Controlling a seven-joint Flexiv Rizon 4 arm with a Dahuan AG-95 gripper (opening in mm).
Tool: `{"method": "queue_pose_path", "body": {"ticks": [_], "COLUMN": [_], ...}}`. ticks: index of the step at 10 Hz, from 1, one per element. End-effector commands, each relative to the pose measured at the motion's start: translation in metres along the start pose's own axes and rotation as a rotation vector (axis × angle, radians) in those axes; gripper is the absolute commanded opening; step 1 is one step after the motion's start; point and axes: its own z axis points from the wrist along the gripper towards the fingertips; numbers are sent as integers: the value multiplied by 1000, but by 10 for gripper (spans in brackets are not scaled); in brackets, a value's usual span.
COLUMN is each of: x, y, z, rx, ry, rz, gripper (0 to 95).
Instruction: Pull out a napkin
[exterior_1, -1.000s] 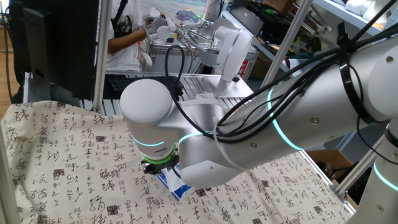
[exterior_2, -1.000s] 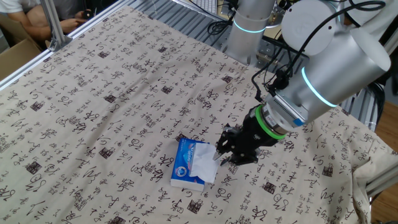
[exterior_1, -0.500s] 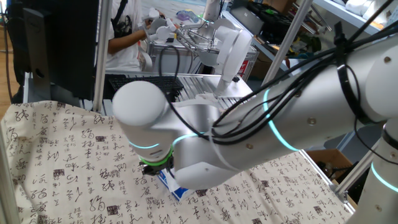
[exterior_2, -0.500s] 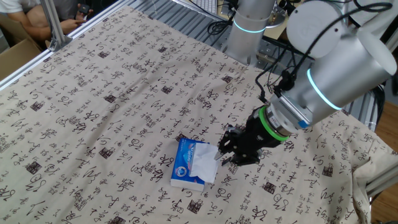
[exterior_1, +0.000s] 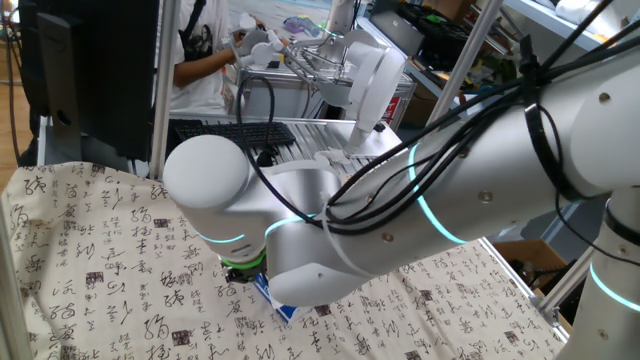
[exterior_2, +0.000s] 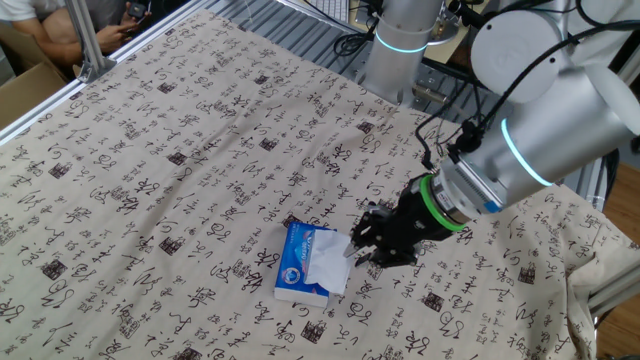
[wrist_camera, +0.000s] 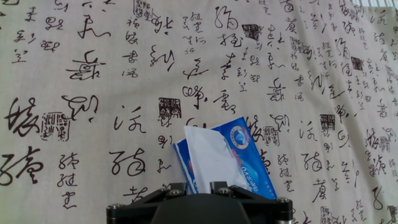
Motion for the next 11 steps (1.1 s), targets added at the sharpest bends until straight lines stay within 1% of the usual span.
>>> {"method": "queue_pose_path", "body": {"ticks": [1,2,4,5,10,11], "x": [0,0,1,1,2,3], "y": [0,0,0,-1,-4,-4], "z": [2,2,3,4,9,9], "rx": [1,-3,2,14,9,9], "ry": [-4,-4,-13,-17,-32,-31], "rz": [2,4,9,8,5,-2], "gripper": [190,190,190,190,190,0]}}
